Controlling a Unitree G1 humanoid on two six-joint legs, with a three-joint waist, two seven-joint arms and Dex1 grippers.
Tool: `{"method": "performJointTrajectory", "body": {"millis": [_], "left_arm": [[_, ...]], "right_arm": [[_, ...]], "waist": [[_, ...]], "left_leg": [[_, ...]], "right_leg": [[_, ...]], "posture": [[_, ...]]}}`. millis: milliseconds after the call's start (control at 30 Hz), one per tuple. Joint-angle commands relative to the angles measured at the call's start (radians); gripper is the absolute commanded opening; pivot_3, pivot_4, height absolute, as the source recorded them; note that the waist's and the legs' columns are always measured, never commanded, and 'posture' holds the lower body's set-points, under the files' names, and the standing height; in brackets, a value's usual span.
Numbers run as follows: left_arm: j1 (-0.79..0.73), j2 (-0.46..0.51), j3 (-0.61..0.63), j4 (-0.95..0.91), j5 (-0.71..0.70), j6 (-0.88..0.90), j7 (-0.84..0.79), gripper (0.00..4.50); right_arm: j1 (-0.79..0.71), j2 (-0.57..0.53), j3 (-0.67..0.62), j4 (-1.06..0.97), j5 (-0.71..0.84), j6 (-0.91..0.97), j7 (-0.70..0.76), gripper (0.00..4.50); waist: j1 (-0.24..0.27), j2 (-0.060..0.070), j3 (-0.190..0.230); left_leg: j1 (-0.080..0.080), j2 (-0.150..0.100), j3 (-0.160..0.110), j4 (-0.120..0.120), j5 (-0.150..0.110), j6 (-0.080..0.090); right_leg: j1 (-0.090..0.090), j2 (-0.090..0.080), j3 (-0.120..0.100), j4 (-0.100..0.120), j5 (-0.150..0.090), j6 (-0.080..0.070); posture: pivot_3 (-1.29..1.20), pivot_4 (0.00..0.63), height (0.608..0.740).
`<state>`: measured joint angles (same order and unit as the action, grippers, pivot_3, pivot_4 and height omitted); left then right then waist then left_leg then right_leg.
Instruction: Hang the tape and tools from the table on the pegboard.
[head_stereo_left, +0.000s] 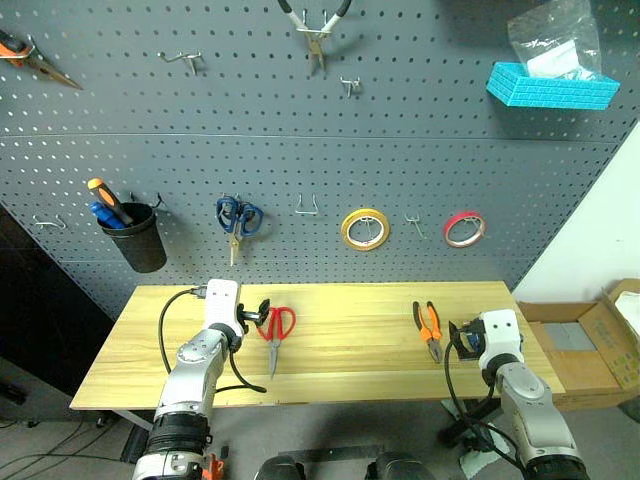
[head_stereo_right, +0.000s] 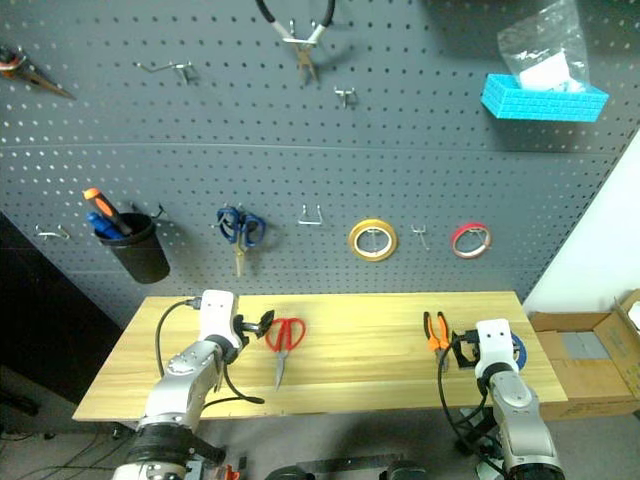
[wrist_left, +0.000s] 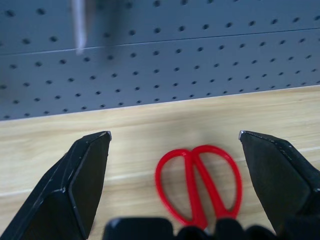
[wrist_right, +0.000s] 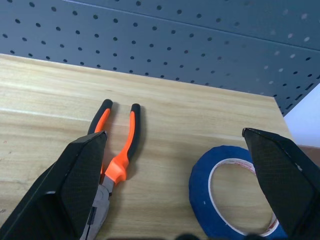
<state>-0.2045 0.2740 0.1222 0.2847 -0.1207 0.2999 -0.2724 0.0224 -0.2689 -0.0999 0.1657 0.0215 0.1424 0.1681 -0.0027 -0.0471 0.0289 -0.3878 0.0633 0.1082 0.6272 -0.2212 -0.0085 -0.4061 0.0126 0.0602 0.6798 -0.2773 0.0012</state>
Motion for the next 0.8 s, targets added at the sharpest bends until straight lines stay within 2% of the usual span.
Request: {"method": "performJointTrajectory", "body": {"millis": [33,567,700,800], "left_arm": [[-0.026,0.001,0.003,-0.022,-0.008,-0.011,-0.004,4.43],[0.023,-0.008,0.014,-0.077,-0.024,-0.003,0.009,4.43],[0.032,0.008,-0.005,-0.113,-0.04,0.021,-0.046,4.43],[0.025,0.036,-0.069,-0.159,-0.029,0.037,-0.133,4.43]], "right_arm": [[-0.008,-0.007,-0.017,-0.042,0.003,-0.007,-0.007,4.5],[0.016,-0.032,-0.013,-0.087,-0.004,0.015,0.008,4.5],[0.024,-0.055,-0.016,-0.12,-0.007,0.051,0.017,4.5],[0.021,-0.08,-0.019,-0.155,0.005,0.109,0.042,4.5]], "waist": [[0.0,0.0,0.0],[0.0,0.0,0.0],[0.0,0.0,0.0],[0.0,0.0,0.0]], "left_leg": [[0.0,0.0,0.0,0.0,0.0,0.0],[0.0,0.0,0.0,0.0,0.0,0.0],[0.0,0.0,0.0,0.0,0.0,0.0],[0.0,0.0,0.0,0.0,0.0,0.0]], "right_leg": [[0.0,0.0,0.0,0.0,0.0,0.0],[0.0,0.0,0.0,0.0,0.0,0.0],[0.0,0.0,0.0,0.0,0.0,0.0],[0.0,0.0,0.0,0.0,0.0,0.0]], "posture": [[0.07,0.0,0.74],[0.08,0.0,0.74],[0.08,0.0,0.74],[0.09,0.004,0.74]]}}
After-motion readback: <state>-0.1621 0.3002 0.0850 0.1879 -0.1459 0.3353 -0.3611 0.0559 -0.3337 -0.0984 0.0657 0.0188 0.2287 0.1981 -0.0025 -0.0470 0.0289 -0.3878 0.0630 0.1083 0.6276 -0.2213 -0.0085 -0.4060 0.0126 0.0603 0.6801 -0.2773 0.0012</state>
